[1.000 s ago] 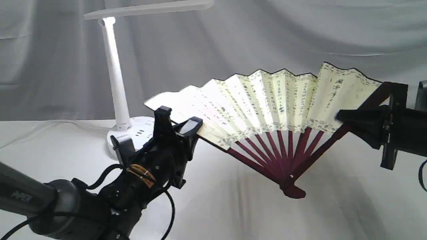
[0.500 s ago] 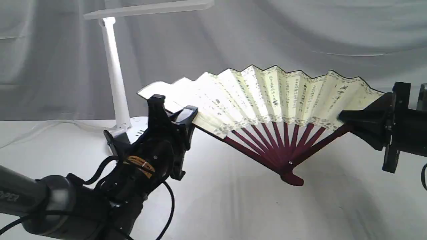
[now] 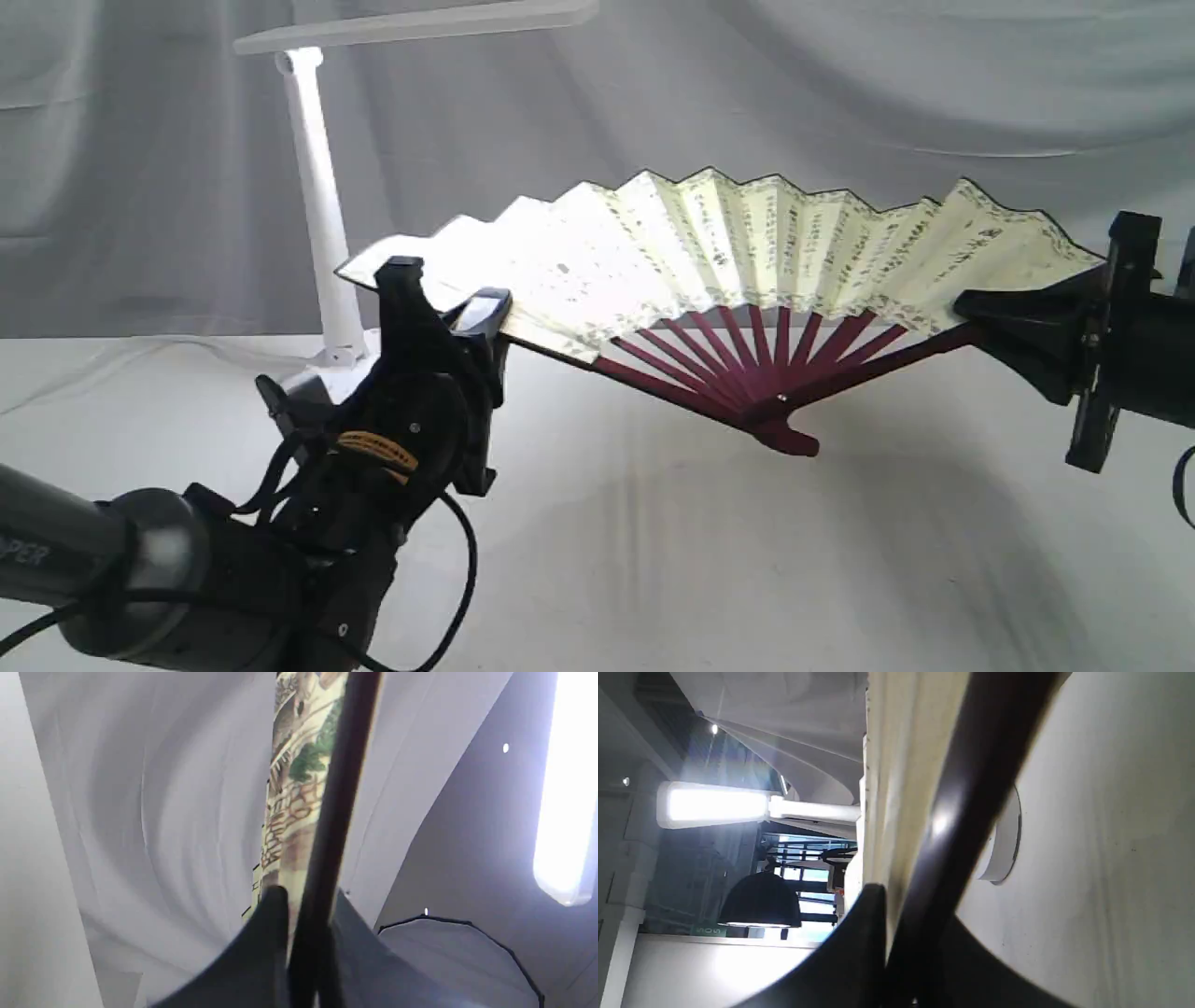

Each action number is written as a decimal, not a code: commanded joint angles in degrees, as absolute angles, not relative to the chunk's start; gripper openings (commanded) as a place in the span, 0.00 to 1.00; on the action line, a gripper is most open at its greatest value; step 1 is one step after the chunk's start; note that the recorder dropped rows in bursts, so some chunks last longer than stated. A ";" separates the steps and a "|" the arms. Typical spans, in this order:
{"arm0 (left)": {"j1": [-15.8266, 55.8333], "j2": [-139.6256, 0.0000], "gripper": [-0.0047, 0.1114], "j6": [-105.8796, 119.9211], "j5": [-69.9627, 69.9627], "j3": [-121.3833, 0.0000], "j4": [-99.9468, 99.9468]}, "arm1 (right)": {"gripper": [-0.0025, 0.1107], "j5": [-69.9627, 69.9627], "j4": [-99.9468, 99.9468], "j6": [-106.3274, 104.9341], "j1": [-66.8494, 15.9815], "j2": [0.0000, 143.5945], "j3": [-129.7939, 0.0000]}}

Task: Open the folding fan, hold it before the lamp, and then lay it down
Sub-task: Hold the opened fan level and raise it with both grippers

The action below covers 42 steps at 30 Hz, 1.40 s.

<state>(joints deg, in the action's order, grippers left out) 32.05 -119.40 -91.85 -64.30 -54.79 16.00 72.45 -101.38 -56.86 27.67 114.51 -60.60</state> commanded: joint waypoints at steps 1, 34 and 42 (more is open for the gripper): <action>31.36 -117.32 0.04 -94.23 -69.96 -55.30 25.65 | 0.02 69.96 -98.78 -60.95 28.13 114.34 -60.46; 31.55 -117.43 0.04 -90.97 -69.96 -60.92 29.53 | 0.02 69.96 -94.40 -57.79 33.82 114.23 -60.46; 31.55 -117.43 0.04 -87.81 -69.96 -62.36 29.41 | 0.02 69.96 -89.55 -57.09 35.47 114.23 -60.46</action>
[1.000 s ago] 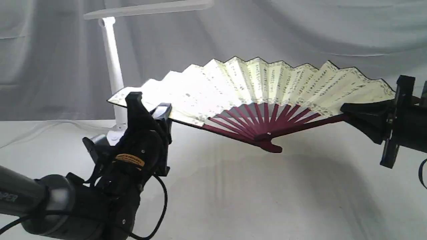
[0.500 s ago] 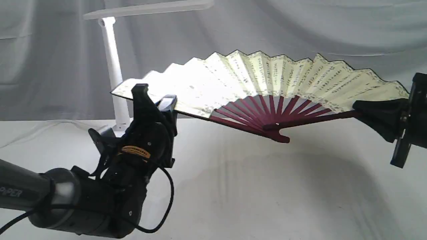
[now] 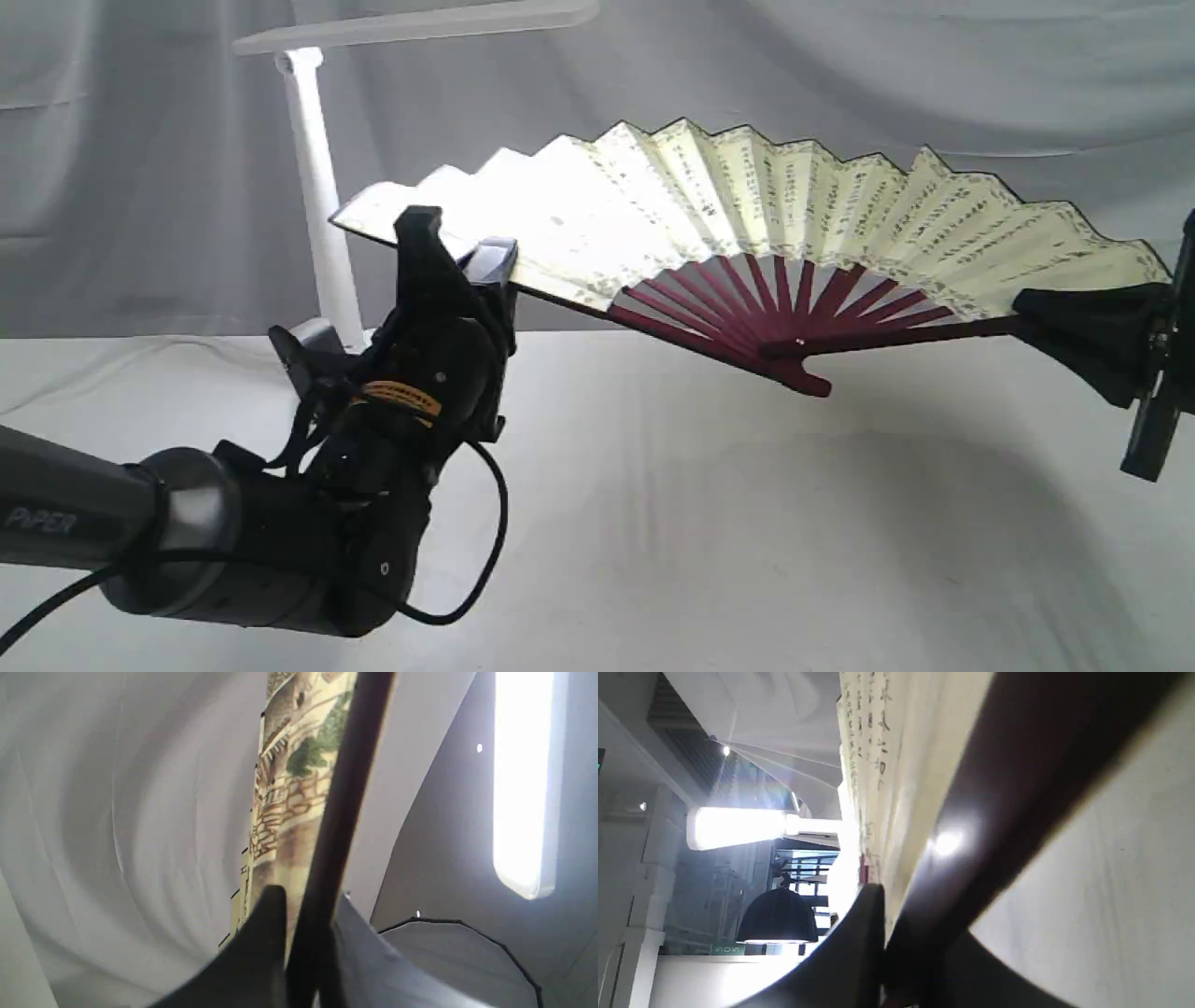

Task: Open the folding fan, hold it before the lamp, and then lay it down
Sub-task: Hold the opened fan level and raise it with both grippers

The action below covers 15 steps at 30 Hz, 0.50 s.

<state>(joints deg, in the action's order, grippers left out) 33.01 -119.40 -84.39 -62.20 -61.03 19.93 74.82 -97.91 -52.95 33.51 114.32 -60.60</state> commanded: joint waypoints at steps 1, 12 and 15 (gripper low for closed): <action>31.55 -117.43 0.04 -87.81 -69.96 -62.36 29.78 | 0.02 69.96 -89.51 -57.09 35.99 114.23 -60.46; 31.55 -117.43 0.04 -87.94 -69.96 -62.36 32.04 | 0.02 69.96 -94.37 -54.90 35.98 114.23 -60.46; 31.55 -117.43 0.04 -88.27 -69.96 -62.36 33.28 | 0.02 69.96 -96.37 -54.76 35.98 114.23 -60.46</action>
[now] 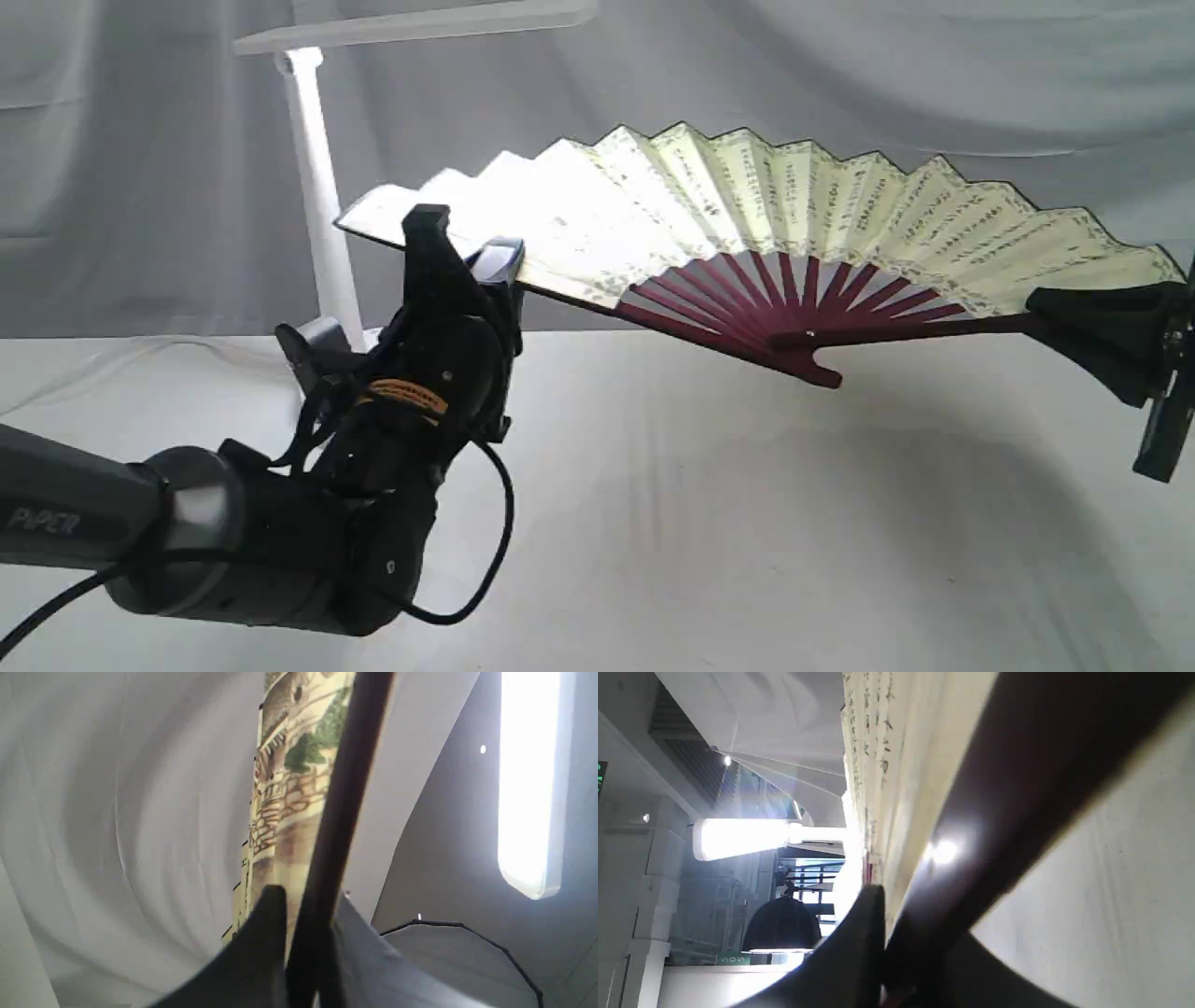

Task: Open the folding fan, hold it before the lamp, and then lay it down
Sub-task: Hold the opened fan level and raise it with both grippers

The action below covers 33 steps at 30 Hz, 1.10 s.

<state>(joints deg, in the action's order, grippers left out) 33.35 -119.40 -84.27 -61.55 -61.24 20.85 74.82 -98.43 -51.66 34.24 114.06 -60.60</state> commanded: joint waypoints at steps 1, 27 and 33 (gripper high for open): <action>31.55 -117.43 0.04 -88.27 -69.96 -62.36 33.42 | 0.02 69.96 -97.07 -54.65 35.98 114.23 -60.46; 31.55 -117.33 0.04 -88.25 -69.96 -61.50 35.62 | 0.02 69.96 -99.95 -52.22 32.55 112.18 -60.46; 31.33 -116.18 0.04 -88.38 -69.96 -61.50 36.40 | 0.02 69.96 -99.95 -52.22 32.55 109.45 -60.46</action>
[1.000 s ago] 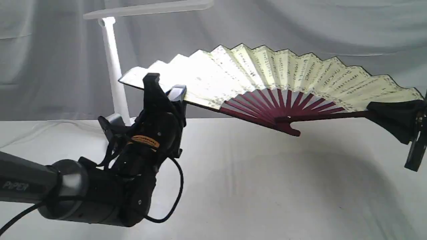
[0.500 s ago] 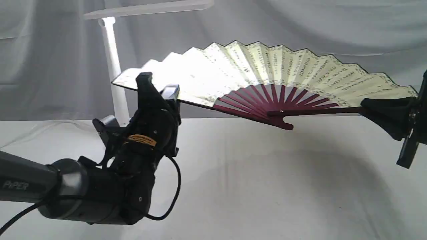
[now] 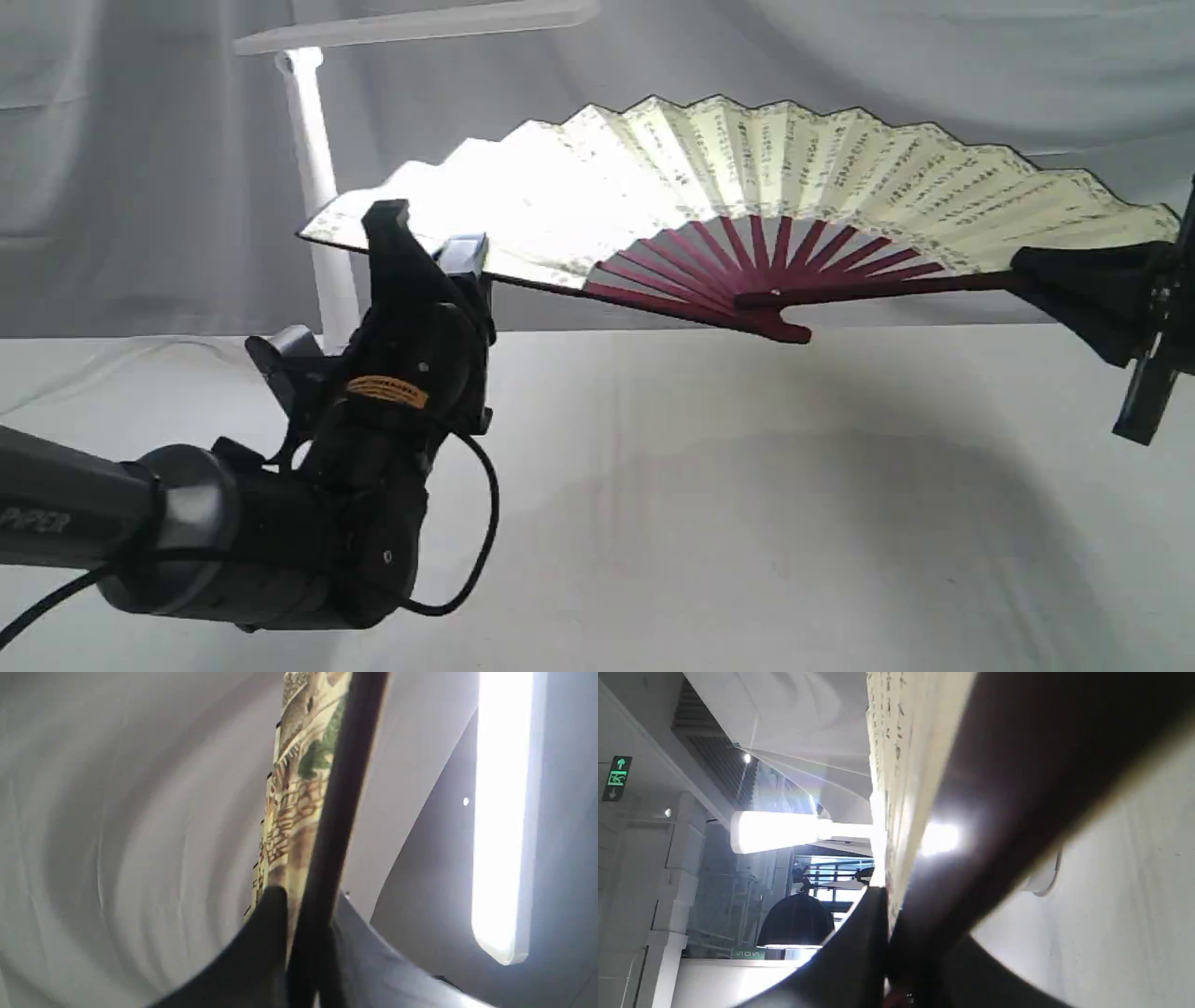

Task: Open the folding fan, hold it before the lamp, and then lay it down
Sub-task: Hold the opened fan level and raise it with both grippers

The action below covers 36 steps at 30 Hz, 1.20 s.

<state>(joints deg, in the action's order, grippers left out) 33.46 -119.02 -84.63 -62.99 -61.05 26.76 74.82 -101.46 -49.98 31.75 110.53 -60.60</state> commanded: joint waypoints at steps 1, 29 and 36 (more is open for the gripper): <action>31.33 -115.89 0.04 -88.38 -69.96 -61.50 36.40 | 0.02 69.96 -99.95 -52.22 32.55 109.08 -60.46; 30.42 -102.52 0.04 -86.94 -69.96 -45.93 41.73 | 0.02 69.96 -99.95 -52.40 22.64 107.62 -60.46; 27.35 -99.74 0.04 -86.94 -69.96 -43.09 41.35 | 0.02 69.67 -99.95 -51.36 19.30 107.62 -60.46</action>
<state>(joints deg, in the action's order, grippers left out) 29.68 -101.97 -82.12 -58.60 -43.20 33.51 72.17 -101.55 -49.06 19.53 107.71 -60.60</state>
